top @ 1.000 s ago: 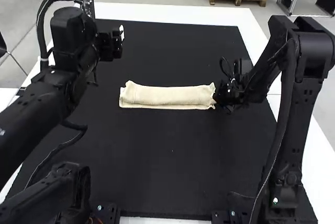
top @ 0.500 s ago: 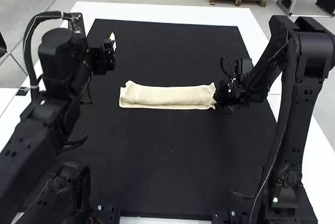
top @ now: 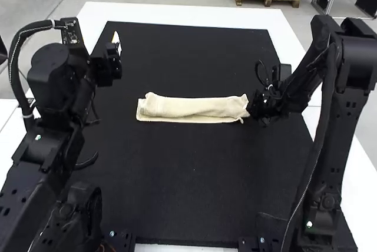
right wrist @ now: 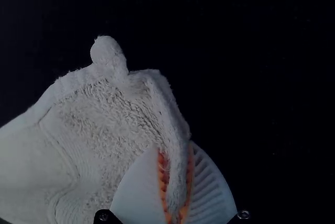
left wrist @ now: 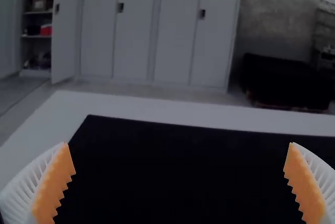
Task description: Fold the towel.
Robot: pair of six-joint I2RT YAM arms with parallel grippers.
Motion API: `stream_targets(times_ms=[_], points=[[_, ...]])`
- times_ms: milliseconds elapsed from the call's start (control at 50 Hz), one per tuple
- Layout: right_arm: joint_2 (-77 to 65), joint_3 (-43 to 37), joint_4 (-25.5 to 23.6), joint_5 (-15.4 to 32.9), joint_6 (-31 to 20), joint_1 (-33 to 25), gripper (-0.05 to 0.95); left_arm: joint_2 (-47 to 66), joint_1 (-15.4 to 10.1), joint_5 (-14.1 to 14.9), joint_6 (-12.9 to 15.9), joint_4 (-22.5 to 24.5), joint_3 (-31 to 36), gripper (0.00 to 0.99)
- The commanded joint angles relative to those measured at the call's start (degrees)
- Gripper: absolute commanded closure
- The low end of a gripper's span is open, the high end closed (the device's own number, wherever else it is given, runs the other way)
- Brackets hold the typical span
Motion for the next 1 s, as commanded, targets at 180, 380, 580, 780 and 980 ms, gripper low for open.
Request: stream_targets(times_ms=[180, 380, 580, 780, 980], points=[[-6.69, 3.18, -3.37, 2.60, -0.35, -1.05, 0.90, -0.94, -0.21, -0.78, 0.70, 0.17, 0.10, 0.057], [-9.06, 4.85, -5.13, 3.30, 0.80, 1.06, 0.90, -1.38, -0.12, -0.78, 0.88, 0.17, -0.25, 0.056], [-9.15, 4.76, -5.13, 4.27, 1.32, 2.73, 0.90, -1.64, -0.12, -0.78, 0.97, 0.09, -0.25, 0.057], [-8.18, 3.89, -4.95, 5.59, 1.24, 3.61, 0.90, -1.73, -0.12, -0.78, 1.41, 0.00, -0.43, 0.056], [-7.83, 3.09, -4.16, 6.02, 1.32, 5.02, 0.90, -1.82, -0.12, -0.78, 1.58, -0.18, -0.52, 0.057]])
